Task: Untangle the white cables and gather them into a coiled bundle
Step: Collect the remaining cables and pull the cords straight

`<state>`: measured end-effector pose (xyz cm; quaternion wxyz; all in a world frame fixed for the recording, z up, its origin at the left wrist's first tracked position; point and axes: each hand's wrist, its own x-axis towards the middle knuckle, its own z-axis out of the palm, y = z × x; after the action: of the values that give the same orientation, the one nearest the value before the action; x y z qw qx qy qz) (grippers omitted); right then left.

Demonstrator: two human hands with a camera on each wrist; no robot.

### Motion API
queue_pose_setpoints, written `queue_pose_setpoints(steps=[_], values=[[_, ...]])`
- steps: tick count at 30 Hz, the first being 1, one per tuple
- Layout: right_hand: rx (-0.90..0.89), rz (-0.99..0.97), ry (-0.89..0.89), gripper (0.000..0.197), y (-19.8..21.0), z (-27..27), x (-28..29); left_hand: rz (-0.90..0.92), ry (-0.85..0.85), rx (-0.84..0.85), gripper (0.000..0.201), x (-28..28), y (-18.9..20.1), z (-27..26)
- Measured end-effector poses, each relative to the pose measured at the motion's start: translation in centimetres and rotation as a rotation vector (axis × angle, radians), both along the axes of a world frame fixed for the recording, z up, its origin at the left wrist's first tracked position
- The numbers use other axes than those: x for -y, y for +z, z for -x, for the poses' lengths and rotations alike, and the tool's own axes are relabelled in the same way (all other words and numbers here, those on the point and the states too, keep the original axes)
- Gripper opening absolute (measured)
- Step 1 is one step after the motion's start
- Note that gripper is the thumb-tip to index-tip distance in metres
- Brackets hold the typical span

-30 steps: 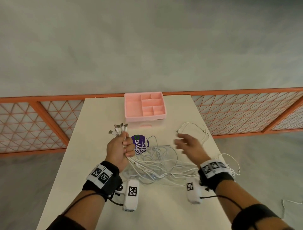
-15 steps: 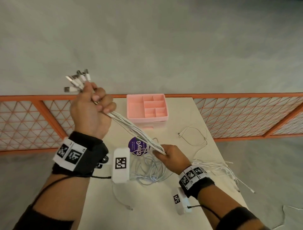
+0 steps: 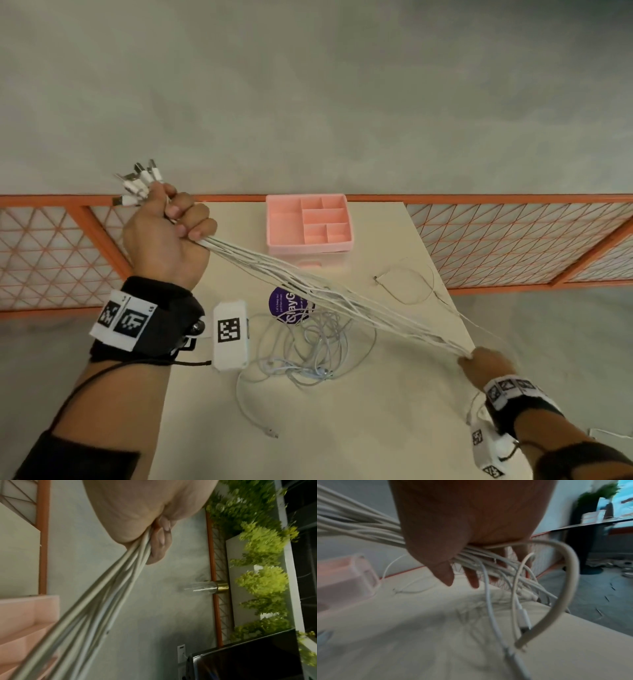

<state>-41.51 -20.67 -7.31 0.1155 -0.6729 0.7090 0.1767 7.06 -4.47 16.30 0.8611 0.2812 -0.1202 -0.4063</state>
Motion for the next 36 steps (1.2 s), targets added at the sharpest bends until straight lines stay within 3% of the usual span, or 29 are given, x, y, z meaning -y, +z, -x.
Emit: queue_pose_setpoints(steps=[5, 10, 12, 15, 19, 21, 23, 25, 29, 36], values=[[-0.100, 0.081, -0.221, 0.048, 3.1, 1.7, 1.7, -0.092, -0.083, -0.011, 0.031, 1.2, -2.2, 2.2], [-0.099, -0.140, -0.148, 0.062, 2.9, 0.6, 1.5, -0.222, -0.173, 0.017, 0.031, 1.4, -4.3, 5.3], [-0.042, -0.180, -0.037, 0.052, 3.5, -1.8, 1.3, -0.277, -0.248, 0.048, 0.030, 1.3, -5.5, 6.9], [0.275, -0.125, 0.142, 0.042, 7.0, -8.0, 0.5, -0.343, -0.385, 0.119, 0.026, 1.1, -6.9, 9.3], [1.145, -0.024, 0.213, 0.025, 13.1, -17.3, -2.9, -0.424, -0.498, 0.239, 0.023, 0.7, -7.7, 11.7], [1.381, -0.038, 0.272, 0.034, 15.7, -21.0, -5.0, -0.454, -0.534, 0.312, 0.022, 0.3, -7.9, 12.5], [1.485, -0.066, 0.368, 0.047, 17.2, -23.6, -6.4, -0.477, -0.581, 0.381, 0.020, -0.1, -8.0, 13.1], [1.466, -0.091, 0.442, 0.044, 17.8, -25.2, -7.1, -0.488, -0.625, 0.439, 0.021, -0.5, -8.1, 13.5], [1.345, -0.066, 0.506, 0.015, 18.4, -26.8, -7.6, -0.478, -0.646, 0.550, 0.024, -1.2, -8.2, 12.8], [1.230, 0.029, 0.641, 0.016, 18.4, -26.8, -8.6, -0.448, -0.717, 0.728, 0.017, -1.3, -8.6, 11.8]])
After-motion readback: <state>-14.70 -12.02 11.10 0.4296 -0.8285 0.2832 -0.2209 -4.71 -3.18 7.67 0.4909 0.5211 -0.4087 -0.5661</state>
